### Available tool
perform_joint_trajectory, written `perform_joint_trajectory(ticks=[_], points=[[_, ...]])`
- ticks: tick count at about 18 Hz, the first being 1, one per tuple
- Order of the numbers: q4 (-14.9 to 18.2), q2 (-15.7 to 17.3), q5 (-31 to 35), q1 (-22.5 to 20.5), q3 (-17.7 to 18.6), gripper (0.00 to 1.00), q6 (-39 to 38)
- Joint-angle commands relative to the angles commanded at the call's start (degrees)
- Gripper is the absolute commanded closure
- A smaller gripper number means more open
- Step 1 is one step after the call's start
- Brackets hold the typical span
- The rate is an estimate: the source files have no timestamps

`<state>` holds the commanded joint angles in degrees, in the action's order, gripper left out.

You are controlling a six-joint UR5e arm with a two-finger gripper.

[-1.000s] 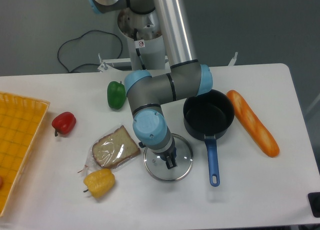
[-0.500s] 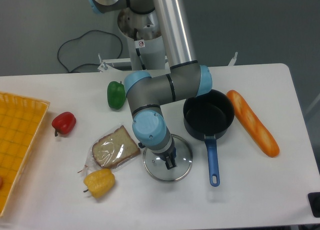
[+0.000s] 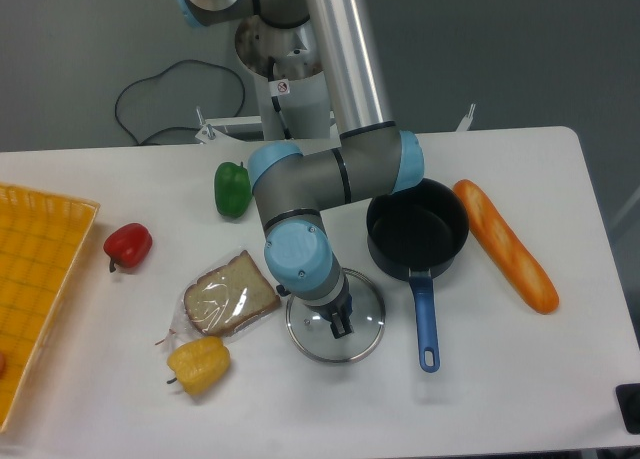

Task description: Place the lid on the table

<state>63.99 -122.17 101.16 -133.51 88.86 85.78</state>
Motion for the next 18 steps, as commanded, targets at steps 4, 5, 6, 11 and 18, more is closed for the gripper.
perform_joint_trajectory(ticks=[4,5,6,11,18], points=[[0.0,0.0,-0.1,0.1,0.0,0.15,0.0],[0.1,0.0,0.0,0.1,0.0,0.14,0.0],[0.1,0.1,-0.1,0.1,0.0,0.09,0.1],[0.2,0.5,-0.1,0.1,-0.4,0.0,-0.2],[0.3,1.8,-5.0,0.1,-2.2,0.0,-6.5]])
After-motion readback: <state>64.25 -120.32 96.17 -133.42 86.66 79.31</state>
